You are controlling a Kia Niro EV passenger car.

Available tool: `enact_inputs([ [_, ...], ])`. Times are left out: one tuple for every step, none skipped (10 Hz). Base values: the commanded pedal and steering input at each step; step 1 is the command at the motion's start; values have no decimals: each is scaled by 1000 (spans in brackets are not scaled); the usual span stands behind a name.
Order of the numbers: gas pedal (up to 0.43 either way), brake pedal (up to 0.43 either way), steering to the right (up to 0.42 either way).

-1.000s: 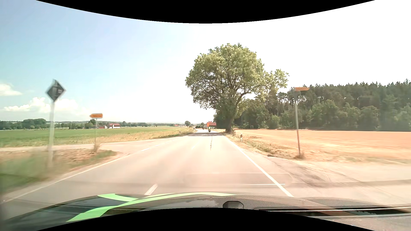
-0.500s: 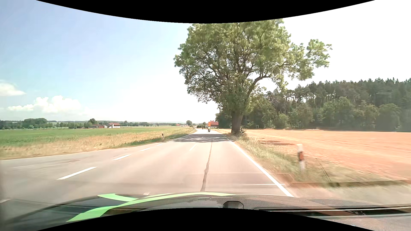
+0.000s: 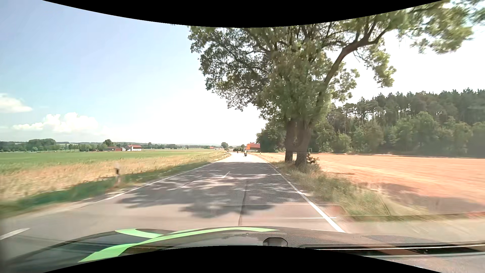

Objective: Follow the waypoints while adhering to traffic rules and regulations

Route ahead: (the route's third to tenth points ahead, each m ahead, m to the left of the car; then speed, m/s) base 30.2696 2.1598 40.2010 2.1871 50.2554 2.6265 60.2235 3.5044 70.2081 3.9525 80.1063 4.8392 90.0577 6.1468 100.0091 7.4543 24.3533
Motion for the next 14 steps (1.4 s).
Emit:
enact_inputs([
  [197, 0, -7],
  [197, 0, -8],
  [197, 0, -8],
  [197, 0, -8],
  [197, 0, -8],
  [209, 0, -8],
  [209, 0, -8],
  [220, 0, -8],
  [220, 0, -8],
  [240, 0, -8],
  [240, 0, -8],
  [240, 0, -8],
  [240, 0, -8],
  [240, 0, -9],
])
